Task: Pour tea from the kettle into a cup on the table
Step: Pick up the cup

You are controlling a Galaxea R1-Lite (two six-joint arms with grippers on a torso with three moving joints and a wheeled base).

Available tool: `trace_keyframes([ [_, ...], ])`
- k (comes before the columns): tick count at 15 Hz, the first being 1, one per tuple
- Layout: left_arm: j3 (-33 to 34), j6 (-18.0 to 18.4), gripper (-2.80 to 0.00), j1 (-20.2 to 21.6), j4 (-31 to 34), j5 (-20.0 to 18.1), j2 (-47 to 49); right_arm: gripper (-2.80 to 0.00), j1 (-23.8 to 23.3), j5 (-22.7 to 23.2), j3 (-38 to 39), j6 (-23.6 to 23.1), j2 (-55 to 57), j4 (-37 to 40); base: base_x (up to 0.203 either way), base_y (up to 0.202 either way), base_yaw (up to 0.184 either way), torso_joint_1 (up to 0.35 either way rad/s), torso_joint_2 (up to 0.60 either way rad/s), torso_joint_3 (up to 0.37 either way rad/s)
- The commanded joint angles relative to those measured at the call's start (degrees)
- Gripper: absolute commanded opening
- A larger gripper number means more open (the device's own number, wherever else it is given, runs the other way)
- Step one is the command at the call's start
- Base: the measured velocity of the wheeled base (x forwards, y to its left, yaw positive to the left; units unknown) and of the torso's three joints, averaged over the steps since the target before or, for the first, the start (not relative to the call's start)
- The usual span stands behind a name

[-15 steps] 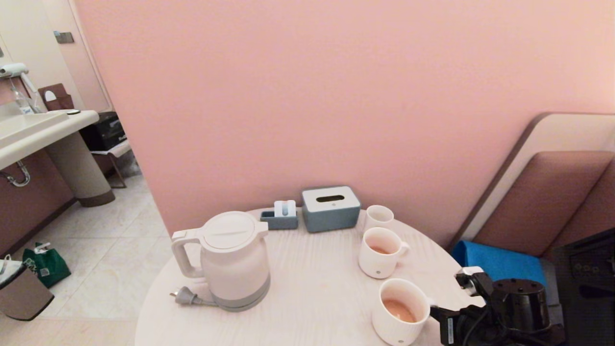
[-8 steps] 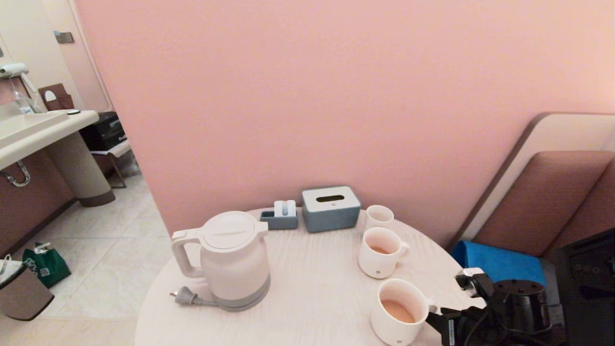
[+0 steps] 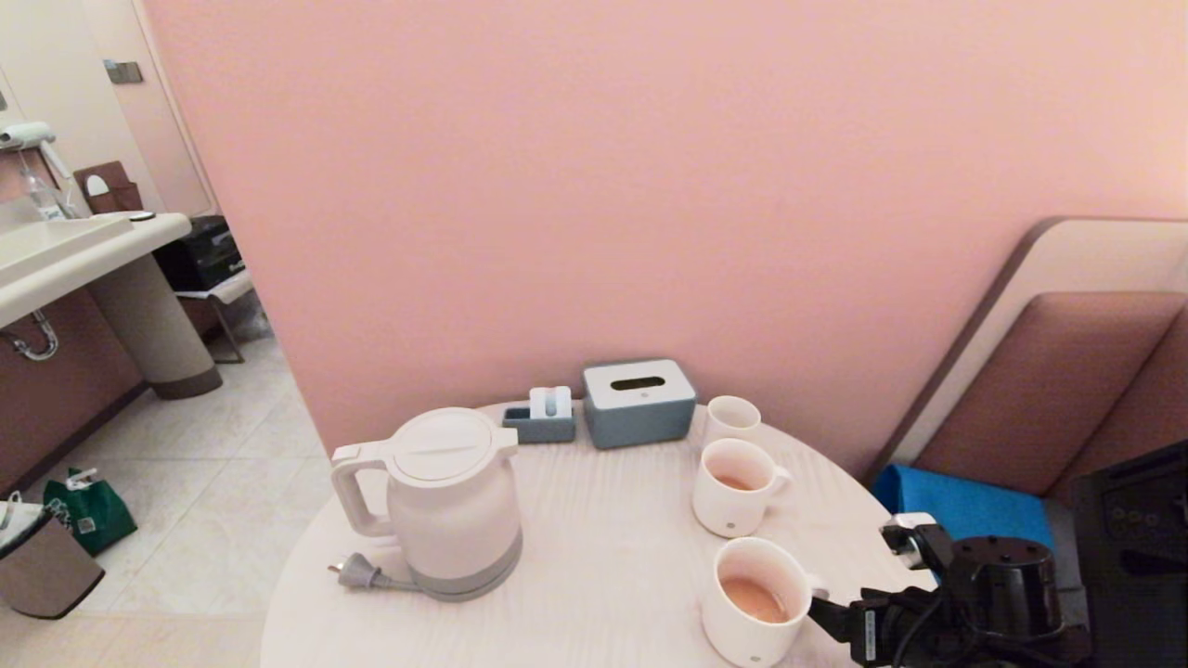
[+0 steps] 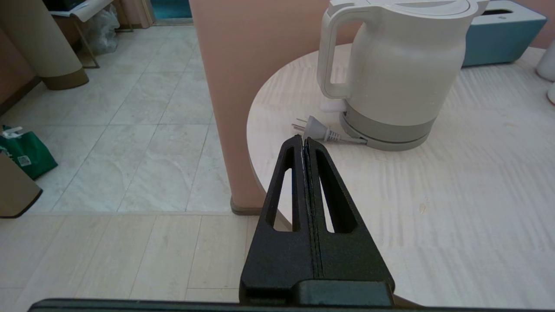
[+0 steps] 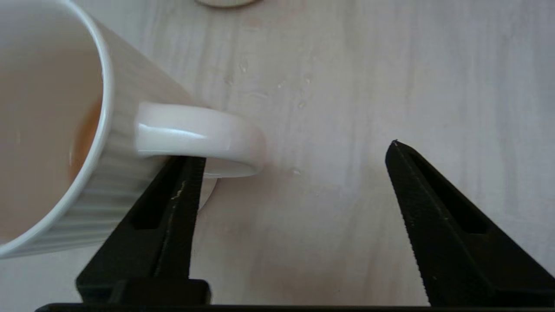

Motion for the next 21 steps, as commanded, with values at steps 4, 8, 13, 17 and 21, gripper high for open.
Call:
trace_keyframes([
  [4,0.0,0.0,-2.8,0.0,0.0,0.0,0.1,0.0,-0.3,-1.1,-2.2,0.1,0.9,-2.4,0.0,0.0,0.0,0.0,0.0,0.0],
  [8,0.0,0.0,-2.8,0.0,0.0,0.0,0.1,0.0,-0.3,-1.2,-2.2,1.0,2.5,-2.4,0.0,0.0,0.0,0.0,0.0,0.0],
  [13,0.0,0.0,-2.8,0.0,0.0,0.0,0.1,0.0,-0.2,-2.7,-3.9,3.7,2.2,-2.4,0.0,0.0,0.0,0.0,0.0,0.0],
  [17,0.0,0.0,-2.8,0.0,0.1,0.0,0.1,0.0,0.1,-2.7,-4.7,3.6,2.3,-2.4,0.0,0.0,0.0,0.0,0.0,0.0],
  [21,0.0,0.0,-2.8,0.0,0.1,0.0,0.1,0.0,0.2,-2.7,-3.6,3.7,2.4,-2.4,0.0,0.0,0.0,0.0,0.0,0.0],
])
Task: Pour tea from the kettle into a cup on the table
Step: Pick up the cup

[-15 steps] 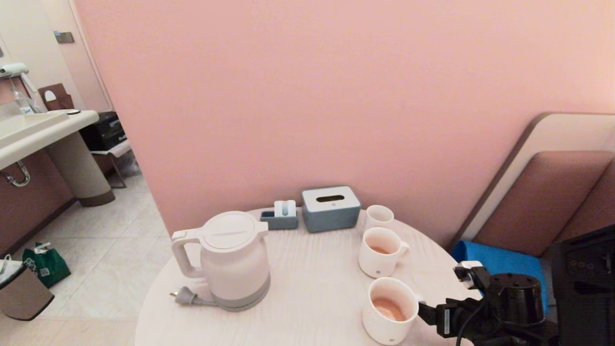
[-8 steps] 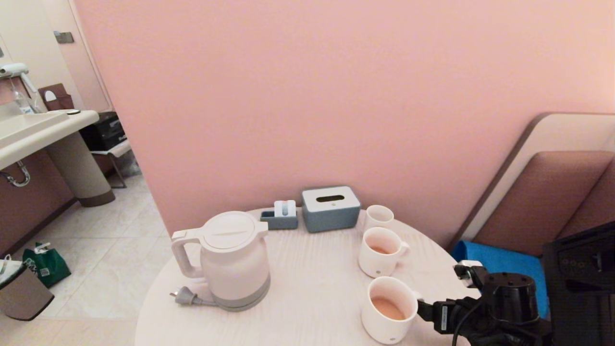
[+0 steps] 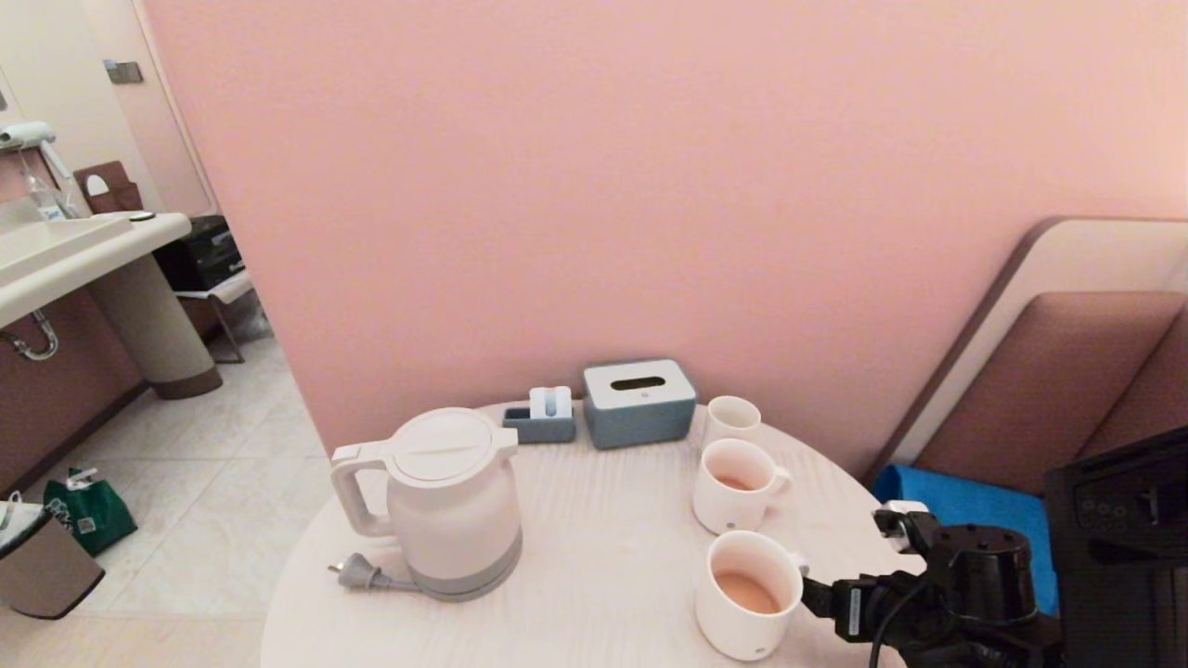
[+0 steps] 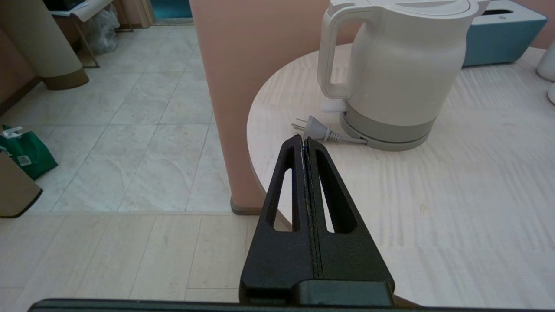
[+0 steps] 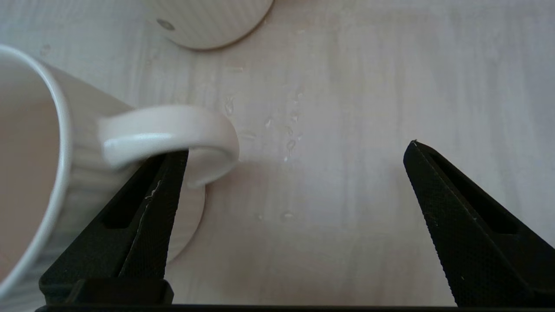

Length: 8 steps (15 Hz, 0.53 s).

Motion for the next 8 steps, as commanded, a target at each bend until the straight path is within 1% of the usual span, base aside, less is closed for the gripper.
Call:
trace_keyframes([
  [1,0.0,0.0,-2.8,0.0,0.1,0.0,0.1,0.0,0.0,0.0,0.2,0.0,-0.2,-2.4,0.0,0.0,0.0,0.0,0.0,0.0],
  [7,0.0,0.0,-2.8,0.0,0.0,0.0,0.1,0.0,0.1,-0.8,0.5,0.1,-1.2,-2.4,0.0,0.0,0.0,0.0,0.0,0.0],
  [8,0.0,0.0,-2.8,0.0,0.1,0.0,0.1,0.0,0.8,-0.8,0.5,0.1,-1.5,-2.4,0.0,0.0,0.0,0.0,0.0,0.0],
])
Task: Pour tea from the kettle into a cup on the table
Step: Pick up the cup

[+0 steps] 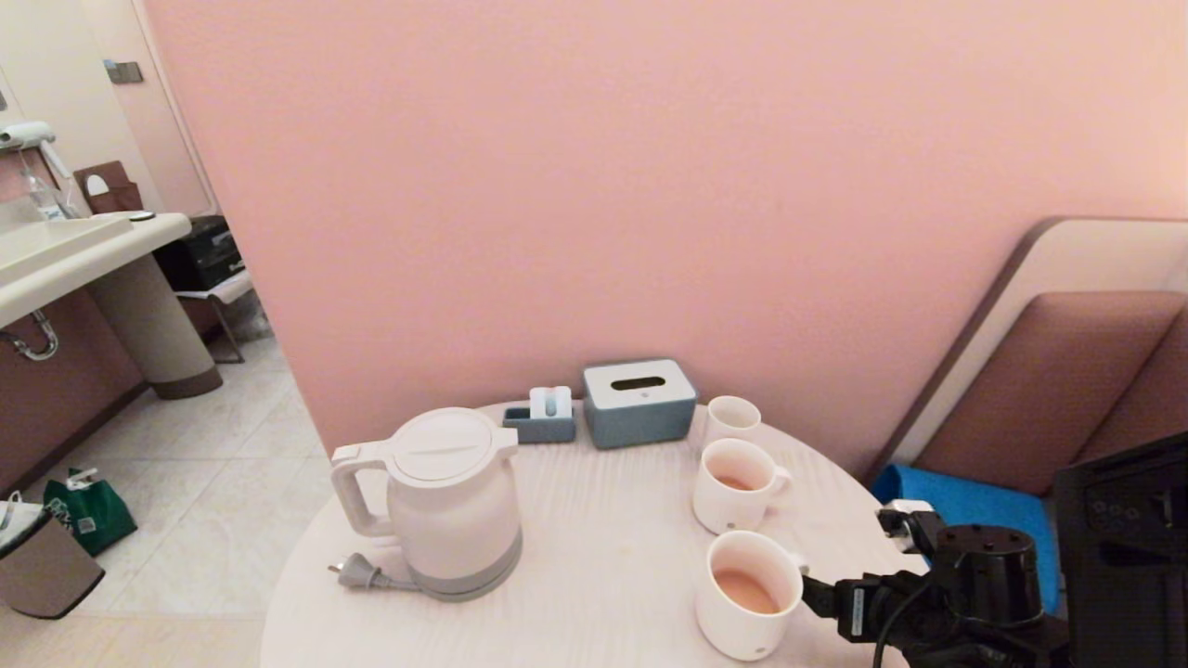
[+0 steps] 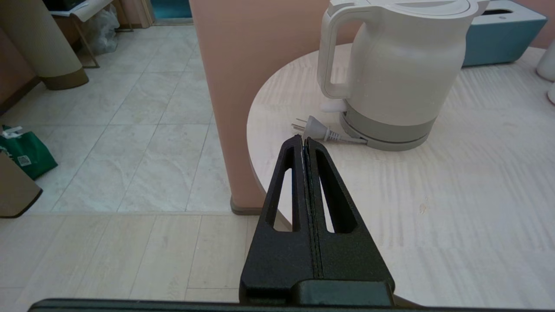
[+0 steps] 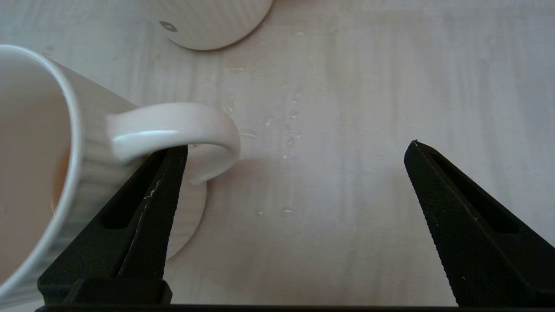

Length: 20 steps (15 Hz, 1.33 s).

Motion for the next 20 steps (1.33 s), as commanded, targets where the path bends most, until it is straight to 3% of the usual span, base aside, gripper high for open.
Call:
trace_keyframes([
  [1,0.0,0.0,-2.8,0.0,0.1,0.1,0.1,0.0,0.8,-0.2,0.0,0.1,-0.8,-2.4,0.0,0.0,0.0,0.0,0.0,0.0],
  [13,0.0,0.0,-2.8,0.0,0.0,0.0,0.1,0.0,-0.6,-1.3,0.8,-0.3,-6.7,-1.4,0.0,0.0,0.0,0.0,0.0,0.0],
  [18,0.0,0.0,-2.8,0.0,0.0,0.0,0.1,0.0,-11.4,4.1,-2.5,-5.9,-12.9,6.3,0.0,0.0,0.0,0.0,0.0,0.0],
  [20,0.0,0.0,-2.8,0.0,0.0,0.1,0.1,0.0,-13.1,6.5,-2.2,-8.2,-13.2,6.5,0.0,0.0,0.0,0.0,0.0,0.0],
])
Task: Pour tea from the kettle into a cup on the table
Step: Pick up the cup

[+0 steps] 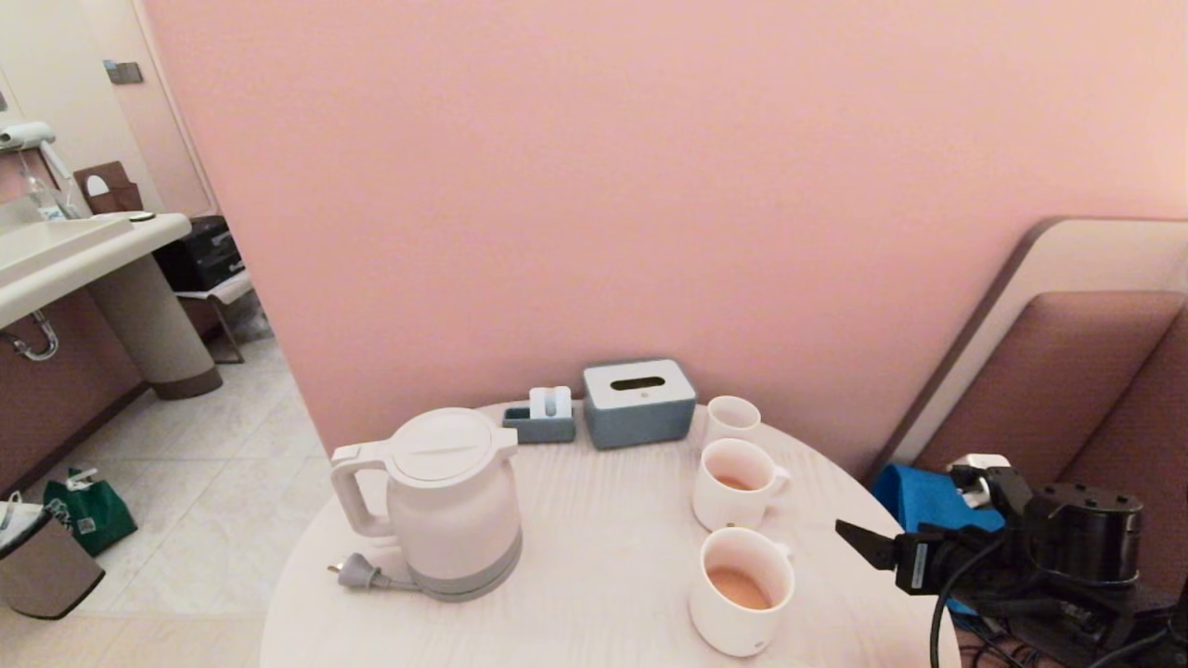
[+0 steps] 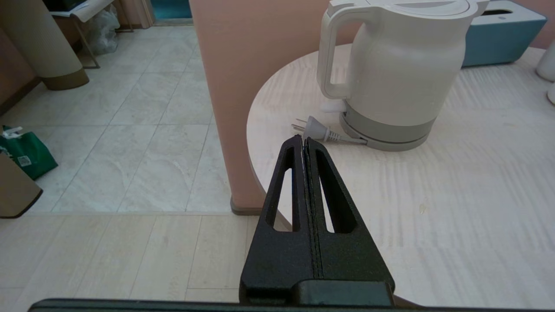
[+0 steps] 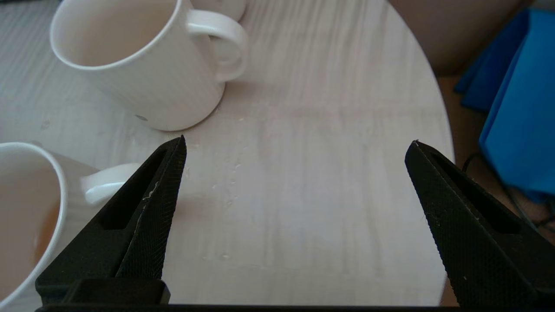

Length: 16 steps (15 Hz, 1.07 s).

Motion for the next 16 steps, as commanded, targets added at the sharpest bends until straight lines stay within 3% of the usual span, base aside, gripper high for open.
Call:
trace_keyframes([
  [1,0.0,0.0,-2.8,0.0,0.0,0.0,0.1,0.0,-1.1,0.3,0.1,-0.9,-1.2,-0.5,0.0,0.0,0.0,0.0,0.0,0.0],
  [4,0.0,0.0,-2.8,0.0,0.0,0.0,0.1,0.0,-1.0,2.7,0.5,-2.9,-6.0,-0.2,0.0,0.0,0.0,0.0,0.0,0.0],
  [7,0.0,0.0,-2.8,0.0,0.1,0.0,0.1,0.0,-0.5,15.6,0.3,-3.1,-7.9,1.4,0.0,0.0,0.0,0.0,0.0,0.0],
  [12,0.0,0.0,-2.8,0.0,0.0,0.0,0.1,0.0,-3.1,28.2,-0.3,-3.7,-7.2,8.3,0.0,0.0,0.0,0.0,0.0,0.0],
  [16,0.0,0.0,-2.8,0.0,0.1,0.0,0.1,0.0,-9.6,31.0,-0.4,-5.6,-5.2,8.7,0.0,0.0,0.0,0.0,0.0,0.0],
])
